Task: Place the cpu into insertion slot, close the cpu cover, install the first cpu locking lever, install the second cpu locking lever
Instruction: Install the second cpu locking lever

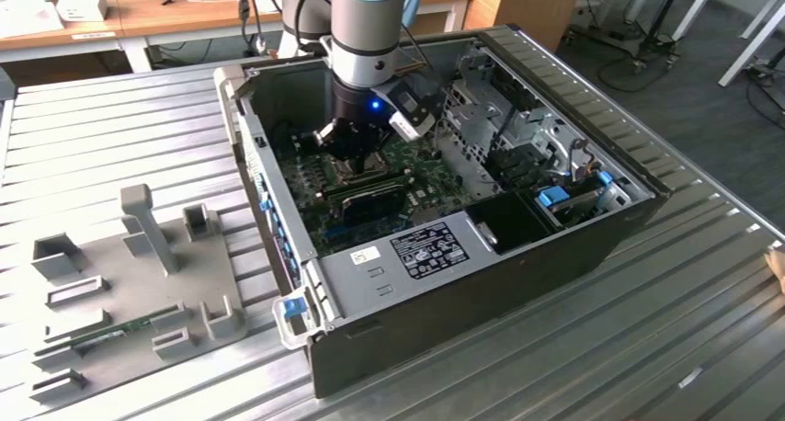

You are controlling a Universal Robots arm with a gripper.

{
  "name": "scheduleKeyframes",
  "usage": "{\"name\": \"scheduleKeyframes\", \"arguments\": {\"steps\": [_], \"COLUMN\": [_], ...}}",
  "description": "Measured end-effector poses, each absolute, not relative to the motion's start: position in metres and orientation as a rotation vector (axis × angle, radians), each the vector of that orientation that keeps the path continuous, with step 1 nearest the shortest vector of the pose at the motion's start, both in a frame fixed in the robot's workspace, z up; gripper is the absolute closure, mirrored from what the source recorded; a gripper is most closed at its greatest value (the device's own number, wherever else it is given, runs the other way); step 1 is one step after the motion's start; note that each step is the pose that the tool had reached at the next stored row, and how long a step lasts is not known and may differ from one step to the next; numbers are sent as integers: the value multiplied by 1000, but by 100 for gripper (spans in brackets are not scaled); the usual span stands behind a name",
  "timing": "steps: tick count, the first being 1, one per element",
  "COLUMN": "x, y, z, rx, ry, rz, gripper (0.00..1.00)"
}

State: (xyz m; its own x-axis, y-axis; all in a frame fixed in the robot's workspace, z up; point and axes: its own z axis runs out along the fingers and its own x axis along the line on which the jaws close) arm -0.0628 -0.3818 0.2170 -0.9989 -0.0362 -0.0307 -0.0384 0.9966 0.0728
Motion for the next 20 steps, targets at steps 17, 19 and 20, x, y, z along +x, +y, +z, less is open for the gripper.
{"name": "scheduleKeyframes", "arguments": {"steps": [17,19,20], "x": [-64,-66,-67], "y": [-382,-382,-382], "z": [216,215,215], "rx": [-58,-58,-58], "ry": [3109,3109,3108], "rz": [114,115,114], "gripper": [90,90,90]}}
